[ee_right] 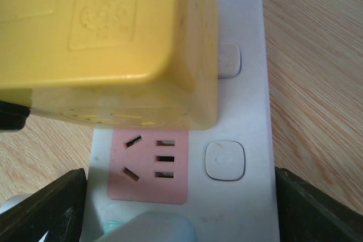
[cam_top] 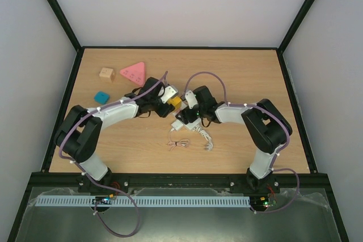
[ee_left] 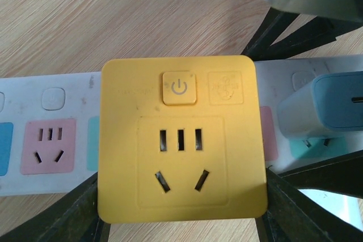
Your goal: Pull the plug off the socket
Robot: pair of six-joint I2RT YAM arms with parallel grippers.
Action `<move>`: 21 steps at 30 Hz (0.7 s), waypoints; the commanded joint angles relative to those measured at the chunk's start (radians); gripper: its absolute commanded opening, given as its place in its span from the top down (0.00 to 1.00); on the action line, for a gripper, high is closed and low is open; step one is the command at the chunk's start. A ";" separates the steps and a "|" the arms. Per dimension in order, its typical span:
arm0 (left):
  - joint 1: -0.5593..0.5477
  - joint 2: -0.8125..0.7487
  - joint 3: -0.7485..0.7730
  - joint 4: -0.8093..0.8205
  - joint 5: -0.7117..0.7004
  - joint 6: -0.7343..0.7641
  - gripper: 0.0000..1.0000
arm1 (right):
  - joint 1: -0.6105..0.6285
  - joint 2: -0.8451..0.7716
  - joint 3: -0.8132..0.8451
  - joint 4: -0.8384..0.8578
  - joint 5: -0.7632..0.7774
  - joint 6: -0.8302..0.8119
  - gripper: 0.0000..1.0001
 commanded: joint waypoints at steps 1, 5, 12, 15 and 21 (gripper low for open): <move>-0.015 -0.084 -0.006 0.128 0.030 0.022 0.79 | -0.011 0.062 -0.004 -0.073 0.067 0.010 0.40; -0.010 -0.083 0.006 0.134 0.071 -0.008 0.80 | -0.011 0.066 -0.001 -0.076 0.077 0.011 0.40; 0.003 -0.066 0.081 0.067 0.137 -0.071 0.81 | -0.011 0.072 0.004 -0.079 0.084 0.012 0.41; 0.004 -0.062 0.098 0.040 0.142 -0.077 0.82 | -0.011 0.074 0.005 -0.080 0.086 0.013 0.41; 0.005 -0.079 0.076 0.038 0.098 -0.042 0.83 | -0.011 0.078 0.007 -0.082 0.092 0.017 0.40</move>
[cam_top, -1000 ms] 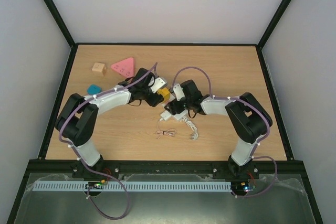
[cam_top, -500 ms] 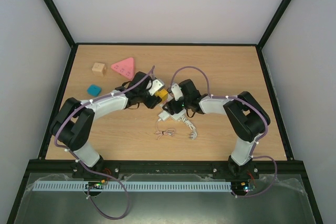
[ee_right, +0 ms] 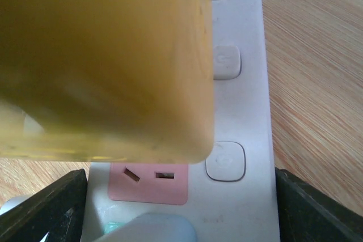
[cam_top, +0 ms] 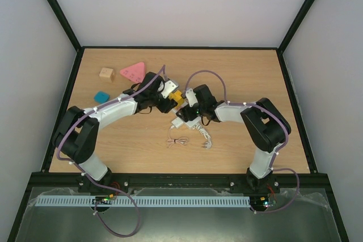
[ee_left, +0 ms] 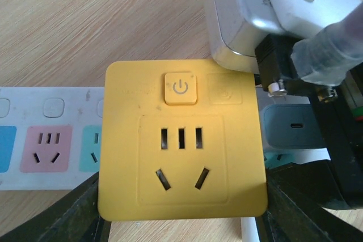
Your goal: Pull the plug off the socket
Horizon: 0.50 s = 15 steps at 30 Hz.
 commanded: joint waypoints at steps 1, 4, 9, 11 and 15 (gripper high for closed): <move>-0.003 -0.062 0.017 0.054 0.031 0.017 0.83 | -0.004 0.056 -0.013 -0.091 0.065 0.011 0.40; 0.025 -0.081 0.010 0.032 0.025 0.019 0.84 | -0.004 0.052 -0.015 -0.093 0.063 0.010 0.40; 0.085 -0.136 0.009 -0.036 0.000 0.051 0.84 | -0.004 0.044 -0.011 -0.097 0.062 0.006 0.39; 0.107 -0.162 0.007 -0.074 -0.028 0.076 0.84 | -0.004 0.035 -0.011 -0.100 0.062 0.006 0.39; 0.176 -0.215 -0.006 -0.143 -0.060 0.133 0.83 | -0.004 0.009 -0.010 -0.106 0.054 0.006 0.37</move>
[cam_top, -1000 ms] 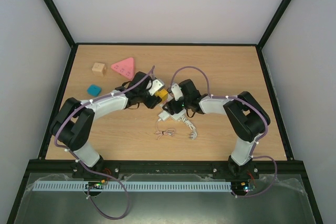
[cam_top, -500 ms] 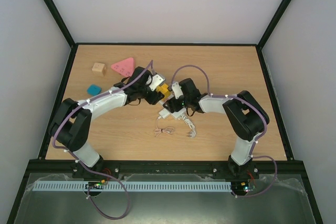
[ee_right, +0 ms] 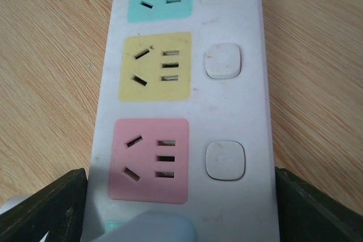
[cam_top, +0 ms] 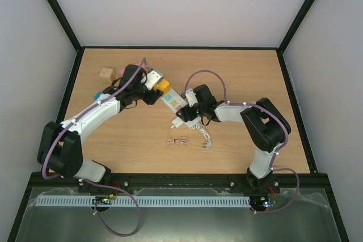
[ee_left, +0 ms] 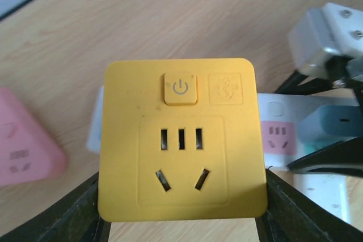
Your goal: Pull the plug off the socket
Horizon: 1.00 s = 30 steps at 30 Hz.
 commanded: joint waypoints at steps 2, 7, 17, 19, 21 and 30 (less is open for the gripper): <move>0.092 -0.082 -0.004 -0.114 -0.057 0.108 0.84 | -0.004 -0.003 -0.012 -0.108 0.049 0.004 0.36; 0.198 -0.156 -0.023 -0.186 -0.118 0.211 0.84 | -0.004 -0.016 -0.007 -0.108 0.038 0.004 0.35; 0.251 -0.201 -0.109 -0.161 -0.394 0.415 0.83 | -0.004 -0.040 0.001 -0.115 0.024 0.004 0.32; 0.251 -0.188 -0.118 -0.140 -0.438 0.438 0.83 | -0.004 -0.048 0.003 -0.116 0.021 0.005 0.31; 0.251 -0.168 -0.121 -0.121 -0.476 0.457 0.83 | -0.004 -0.056 0.003 -0.116 0.017 0.007 0.31; 0.248 -0.056 -0.129 -0.008 -0.571 0.499 0.83 | -0.004 -0.075 0.005 -0.118 -0.005 0.010 0.27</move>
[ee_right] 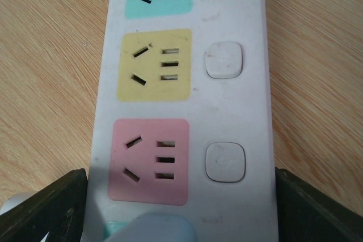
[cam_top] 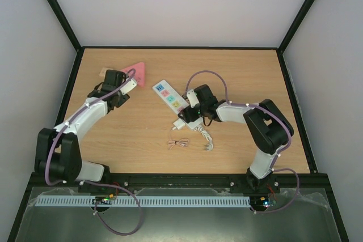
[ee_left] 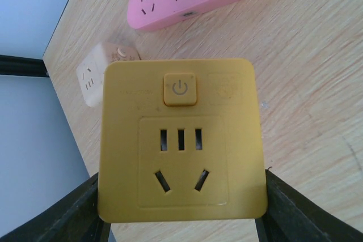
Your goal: Pull the plug off the socket
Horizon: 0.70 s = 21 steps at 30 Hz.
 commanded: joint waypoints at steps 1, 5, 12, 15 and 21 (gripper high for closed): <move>-0.001 0.058 -0.009 0.101 -0.087 0.038 0.83 | -0.004 -0.041 0.006 -0.040 -0.010 0.012 0.26; -0.004 0.110 -0.015 0.157 -0.114 0.050 0.83 | -0.004 -0.047 0.008 -0.041 -0.021 0.013 0.25; -0.015 0.191 -0.029 0.249 -0.184 0.071 0.83 | -0.004 -0.051 0.011 -0.043 -0.033 0.014 0.23; -0.023 0.218 -0.044 0.297 -0.219 0.082 0.82 | -0.004 -0.054 0.012 -0.045 -0.040 0.014 0.20; -0.045 0.270 -0.064 0.354 -0.255 0.077 0.80 | -0.004 -0.054 0.012 -0.045 -0.044 0.017 0.18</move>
